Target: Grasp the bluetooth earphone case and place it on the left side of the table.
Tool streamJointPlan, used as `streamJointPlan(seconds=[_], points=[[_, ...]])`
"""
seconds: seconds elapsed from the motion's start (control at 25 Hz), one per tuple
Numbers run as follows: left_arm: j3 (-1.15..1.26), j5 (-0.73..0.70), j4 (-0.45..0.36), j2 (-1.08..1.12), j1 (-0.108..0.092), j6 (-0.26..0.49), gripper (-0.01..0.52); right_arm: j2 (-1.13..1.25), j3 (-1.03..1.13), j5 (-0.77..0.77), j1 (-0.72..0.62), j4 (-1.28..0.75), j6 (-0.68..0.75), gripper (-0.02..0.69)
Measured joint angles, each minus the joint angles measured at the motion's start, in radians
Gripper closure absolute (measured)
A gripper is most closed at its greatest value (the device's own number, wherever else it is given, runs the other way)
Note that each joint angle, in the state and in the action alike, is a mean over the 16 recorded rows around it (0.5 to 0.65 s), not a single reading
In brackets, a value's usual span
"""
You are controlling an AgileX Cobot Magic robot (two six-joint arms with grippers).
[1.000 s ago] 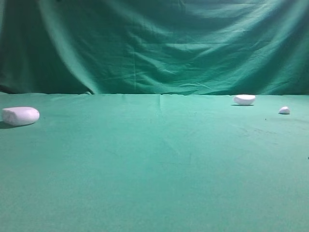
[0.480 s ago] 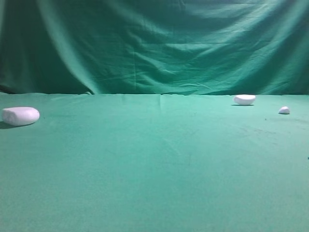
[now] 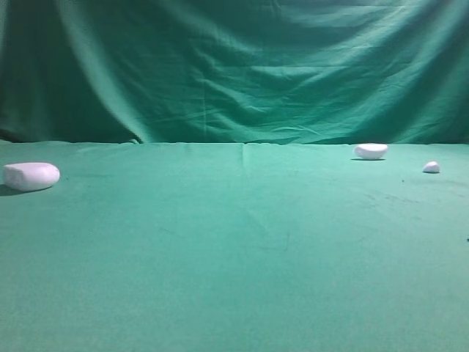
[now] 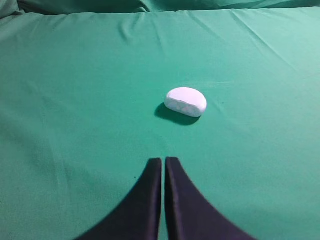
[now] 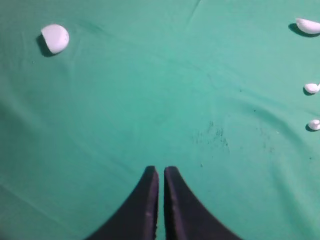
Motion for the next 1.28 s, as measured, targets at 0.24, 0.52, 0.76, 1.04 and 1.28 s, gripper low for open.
streamJointPlan(seconds=[0.24,0.52,0.76,1.04,1.28], points=[[0.000,0.000,0.000,0.000,0.000,0.000,0.514,-0.213,0.183,-0.154,-0.001,0.036,0.001,0.665],[0.000,0.000,0.000,0.000,0.000,0.000,0.514,-0.355,0.269,-0.155,-0.001,0.068,-0.010,0.665],[0.000,0.000,0.000,0.000,0.000,0.000,0.514,-0.412,0.276,-0.076,-0.025,0.075,-0.057,0.665],[0.000,0.000,0.000,0.000,0.000,0.000,0.514,-0.499,0.330,-0.095,-0.161,0.090,-0.160,0.665],[0.000,0.000,0.000,0.000,0.000,0.000,0.514,-0.632,0.472,-0.229,-0.370,0.105,-0.241,0.665]])
